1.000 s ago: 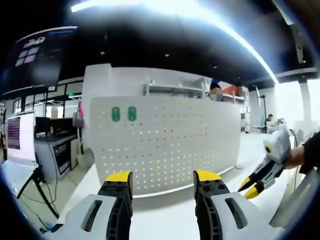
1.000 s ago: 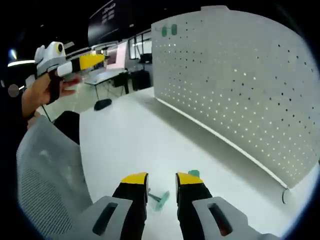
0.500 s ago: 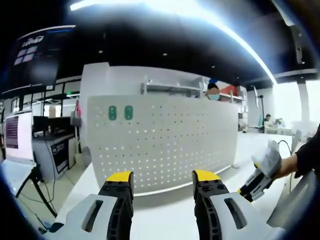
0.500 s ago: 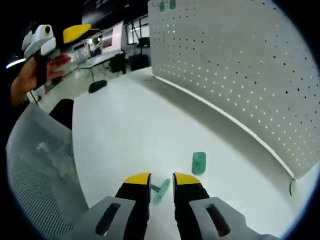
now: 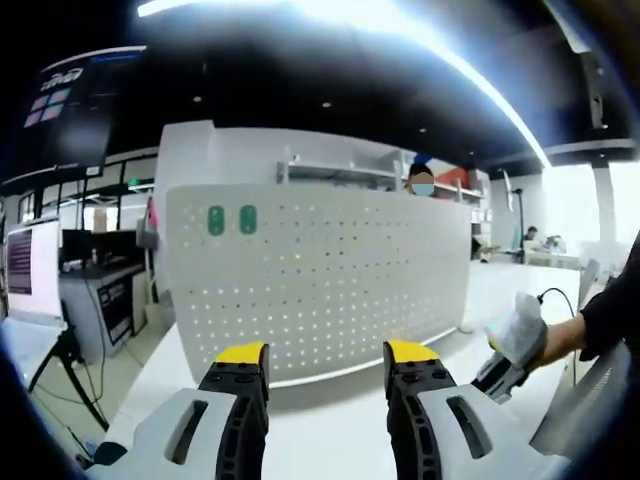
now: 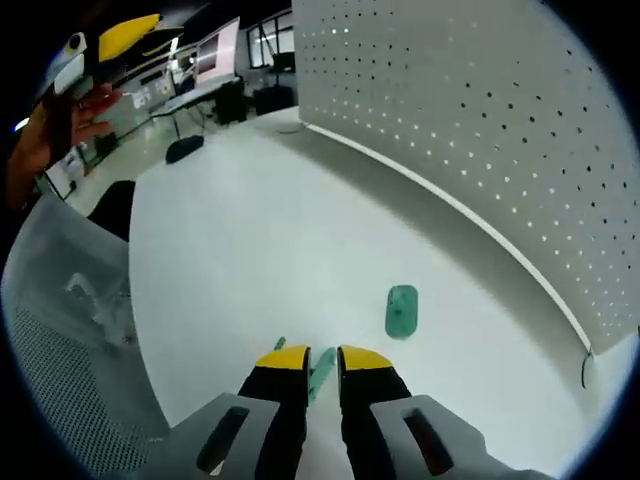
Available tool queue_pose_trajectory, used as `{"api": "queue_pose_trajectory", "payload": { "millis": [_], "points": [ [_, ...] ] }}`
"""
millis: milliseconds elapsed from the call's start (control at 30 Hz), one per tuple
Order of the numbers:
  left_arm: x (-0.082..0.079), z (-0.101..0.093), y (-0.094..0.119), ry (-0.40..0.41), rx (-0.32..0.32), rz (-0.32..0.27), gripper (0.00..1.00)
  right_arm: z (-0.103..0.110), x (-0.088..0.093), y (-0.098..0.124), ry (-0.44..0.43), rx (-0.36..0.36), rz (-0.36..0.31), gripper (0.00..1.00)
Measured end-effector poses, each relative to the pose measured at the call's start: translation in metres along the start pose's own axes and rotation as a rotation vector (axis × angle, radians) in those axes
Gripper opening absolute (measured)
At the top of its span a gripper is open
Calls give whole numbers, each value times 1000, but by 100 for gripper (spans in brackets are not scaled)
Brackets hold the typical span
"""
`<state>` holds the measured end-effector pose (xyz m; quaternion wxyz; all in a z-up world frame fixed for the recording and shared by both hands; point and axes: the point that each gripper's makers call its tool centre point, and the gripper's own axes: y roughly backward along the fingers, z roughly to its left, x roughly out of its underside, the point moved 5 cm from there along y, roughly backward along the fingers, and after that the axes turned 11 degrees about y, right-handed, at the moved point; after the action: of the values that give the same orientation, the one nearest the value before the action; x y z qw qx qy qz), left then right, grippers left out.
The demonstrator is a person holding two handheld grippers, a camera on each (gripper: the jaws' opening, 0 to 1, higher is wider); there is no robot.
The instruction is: Insert the hook assembly into the mounting plate slot until the hook locks in place.
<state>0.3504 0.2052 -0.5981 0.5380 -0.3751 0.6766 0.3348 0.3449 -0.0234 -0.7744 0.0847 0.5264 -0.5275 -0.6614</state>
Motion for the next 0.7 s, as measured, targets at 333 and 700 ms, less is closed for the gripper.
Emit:
{"api": "queue_pose_trajectory", "payload": {
  "millis": [333,700],
  "points": [
    [2,0,1,6,0,3,46,-3,4,-2,17,20,35,5],
    [3,-2,0,11,8,8,45,-3,2,-7,19,15,40,5]
  ]
}}
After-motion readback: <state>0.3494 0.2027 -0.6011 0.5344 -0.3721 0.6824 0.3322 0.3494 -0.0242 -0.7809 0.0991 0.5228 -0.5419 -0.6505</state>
